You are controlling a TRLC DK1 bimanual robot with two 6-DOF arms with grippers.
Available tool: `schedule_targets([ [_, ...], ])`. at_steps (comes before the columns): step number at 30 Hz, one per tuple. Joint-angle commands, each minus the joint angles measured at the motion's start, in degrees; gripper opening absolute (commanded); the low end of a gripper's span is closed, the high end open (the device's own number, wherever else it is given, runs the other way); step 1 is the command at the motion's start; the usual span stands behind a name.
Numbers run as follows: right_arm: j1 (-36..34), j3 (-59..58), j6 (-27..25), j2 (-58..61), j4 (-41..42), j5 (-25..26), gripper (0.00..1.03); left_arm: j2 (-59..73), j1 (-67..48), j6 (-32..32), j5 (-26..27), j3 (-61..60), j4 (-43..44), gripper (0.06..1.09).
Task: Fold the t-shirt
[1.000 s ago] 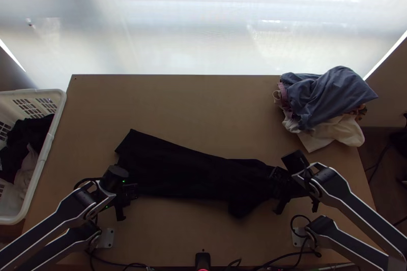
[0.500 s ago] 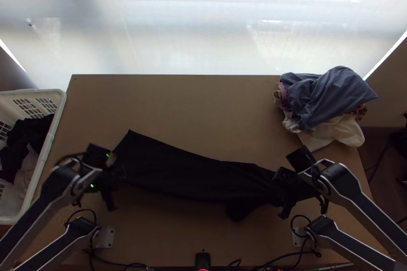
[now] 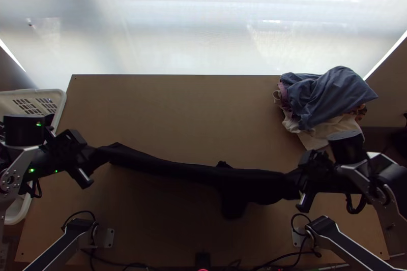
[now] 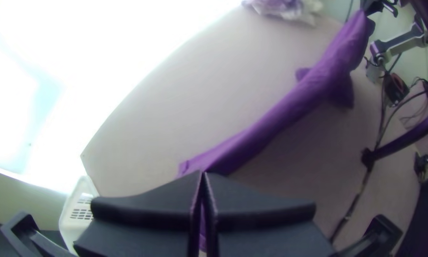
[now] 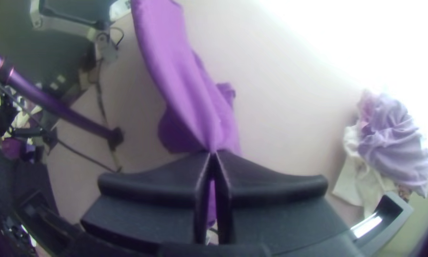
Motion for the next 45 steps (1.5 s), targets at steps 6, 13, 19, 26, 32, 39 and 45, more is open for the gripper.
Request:
schedule_targets([
  [6,-15.1,0.4,0.2,11.0,24.6,2.4,0.03,2.5,7.9,0.4,-1.5,-20.5,41.4,0.09],
  [13,-15.2,-6.3,-0.1,25.2,37.8,4.6,0.03,16.4,5.2,0.1,-4.6,-28.4,61.4,0.09],
  [19,-15.1,-7.2,0.1,37.1,42.7,6.2,0.13,28.3,1.0,-1.2,-6.3,-28.2,66.9,0.09],
  [26,-15.5,-5.9,2.1,41.9,43.4,8.5,0.62,32.9,-1.5,-2.4,-7.1,-27.7,67.3,0.09],
  [32,-9.6,-7.0,4.9,32.5,37.9,8.9,0.7,33.7,-1.2,-2.7,-7.1,-28.0,67.3,0.09],
  [39,5.6,-7.2,7.4,29.0,33.2,9.2,0.73,34.9,0.1,-2.3,-7.6,-27.9,67.3,0.25],
  [45,2.9,-8.9,0.0,34.1,34.6,13.7,0.73,34.4,2.9,-1.5,-12.1,-27.3,66.7,1.04],
])
